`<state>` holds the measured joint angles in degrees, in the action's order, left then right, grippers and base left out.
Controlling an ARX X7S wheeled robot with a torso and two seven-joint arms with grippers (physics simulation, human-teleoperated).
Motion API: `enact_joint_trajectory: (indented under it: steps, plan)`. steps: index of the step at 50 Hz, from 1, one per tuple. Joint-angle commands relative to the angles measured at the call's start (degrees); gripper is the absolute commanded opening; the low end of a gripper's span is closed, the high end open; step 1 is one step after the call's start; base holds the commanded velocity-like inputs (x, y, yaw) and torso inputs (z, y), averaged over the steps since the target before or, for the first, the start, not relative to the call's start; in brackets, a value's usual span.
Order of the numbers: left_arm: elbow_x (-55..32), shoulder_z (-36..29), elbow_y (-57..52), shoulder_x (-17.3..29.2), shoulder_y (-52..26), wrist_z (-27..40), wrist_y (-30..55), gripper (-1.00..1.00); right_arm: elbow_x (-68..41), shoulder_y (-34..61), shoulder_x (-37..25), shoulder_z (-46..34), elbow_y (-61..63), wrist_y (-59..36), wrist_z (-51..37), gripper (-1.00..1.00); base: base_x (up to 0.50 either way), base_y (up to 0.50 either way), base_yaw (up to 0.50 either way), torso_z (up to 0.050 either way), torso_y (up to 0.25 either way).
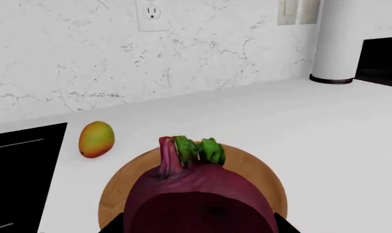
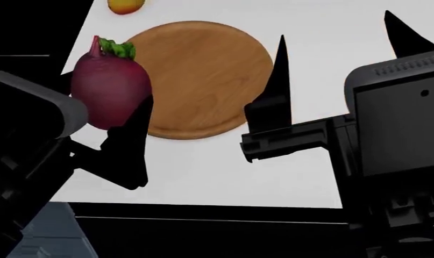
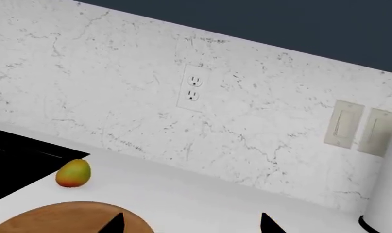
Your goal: Pick the beet from the sink and place it on the plate located on the counter
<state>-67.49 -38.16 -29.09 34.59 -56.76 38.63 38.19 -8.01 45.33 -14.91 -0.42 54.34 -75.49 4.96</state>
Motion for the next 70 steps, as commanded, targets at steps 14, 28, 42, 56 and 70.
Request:
enact_joint_trajectory:
  steps: [14, 28, 42, 56, 70]
  plan:
    - [0.1, 0.1, -0.5, 0.6, 0.1, 1.1, -1.7, -1.00, -0.1, 0.0, 0.0, -0.4, 0.2, 0.3, -0.7, 1.00, 0.00, 0.00, 0.00, 0.000, 0.001]
    - [-1.7, 0.4, 0.0, 0.1, -1.7, 2.3, -0.3, -1.00, -0.7, 0.4, 0.0, 0.2, 0.5, -0.3, -0.7, 1.00, 0.34, 0.00, 0.00, 0.000, 0.001]
    - [-0.8, 0.0, -0.2, 0.3, -0.7, 2.0, -1.0, -1.00, -1.2, 0.5, 0.0, 0.7, 0.5, -0.3, -0.9, 1.00, 0.23, 0.00, 0.00, 0.001, 0.001]
    - [-2.8, 0.9, 0.1, 0.2, -1.5, 2.6, -0.8, -1.00, -1.4, 0.7, 0.1, 0.7, 0.8, -0.8, -1.0, 1.00, 0.00, 0.00, 0.00, 0.000, 0.000]
    - [41.3, 34.3, -8.2, -30.1, 5.8, -36.2, 46.0, -1.00, 1.4, 0.8, 0.8, 0.2, 0.8, -1.0, 0.9, 1.00, 0.00, 0.00, 0.00, 0.000, 0.000]
